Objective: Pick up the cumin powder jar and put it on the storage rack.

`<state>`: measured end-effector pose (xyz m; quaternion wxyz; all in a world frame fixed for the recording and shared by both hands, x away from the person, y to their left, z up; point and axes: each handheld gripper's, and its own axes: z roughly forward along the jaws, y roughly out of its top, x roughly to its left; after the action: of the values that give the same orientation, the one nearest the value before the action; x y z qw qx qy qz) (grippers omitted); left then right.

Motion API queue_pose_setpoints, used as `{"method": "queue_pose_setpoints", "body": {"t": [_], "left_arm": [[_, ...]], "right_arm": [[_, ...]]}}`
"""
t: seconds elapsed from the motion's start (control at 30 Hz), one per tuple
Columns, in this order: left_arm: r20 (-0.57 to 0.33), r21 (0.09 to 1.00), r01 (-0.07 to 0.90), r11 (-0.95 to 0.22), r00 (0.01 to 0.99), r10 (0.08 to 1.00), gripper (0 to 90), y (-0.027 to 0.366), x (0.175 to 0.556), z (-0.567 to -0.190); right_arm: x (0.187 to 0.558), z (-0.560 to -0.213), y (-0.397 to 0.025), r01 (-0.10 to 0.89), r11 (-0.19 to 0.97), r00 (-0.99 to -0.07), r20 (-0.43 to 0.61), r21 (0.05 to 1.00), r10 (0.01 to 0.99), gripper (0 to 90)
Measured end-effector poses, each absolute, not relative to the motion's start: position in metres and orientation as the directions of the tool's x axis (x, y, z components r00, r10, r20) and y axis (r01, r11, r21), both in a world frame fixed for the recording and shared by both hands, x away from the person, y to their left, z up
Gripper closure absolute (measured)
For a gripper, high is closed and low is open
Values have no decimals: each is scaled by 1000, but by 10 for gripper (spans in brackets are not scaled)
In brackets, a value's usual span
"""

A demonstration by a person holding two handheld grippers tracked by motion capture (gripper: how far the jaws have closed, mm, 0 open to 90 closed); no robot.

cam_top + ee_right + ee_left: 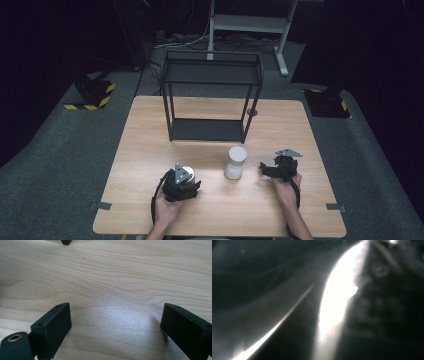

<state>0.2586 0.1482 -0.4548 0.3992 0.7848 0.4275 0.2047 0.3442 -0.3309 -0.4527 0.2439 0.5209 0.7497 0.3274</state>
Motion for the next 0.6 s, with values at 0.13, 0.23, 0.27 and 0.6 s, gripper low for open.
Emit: {"method": "queue_pose_setpoints", "body": {"t": [0.13,0.23,0.27,0.6], "left_arm": [[-37,803,512,-304,552,833,306,152,261,-451],[-42,803,513,-303,556,830,307,153,261,-448],[-40,805,509,-305,560,828,307,153,261,-448],[-30,807,494,-323,581,814,307,154,263,-439]], "right_arm": [[344,-453,-331,621,243,-339,-25,745,941,92],[344,-453,-331,621,243,-339,-24,745,941,92],[344,-453,-331,621,243,-339,-24,745,941,92],[344,-453,-332,620,238,-337,-20,747,941,93]]}}
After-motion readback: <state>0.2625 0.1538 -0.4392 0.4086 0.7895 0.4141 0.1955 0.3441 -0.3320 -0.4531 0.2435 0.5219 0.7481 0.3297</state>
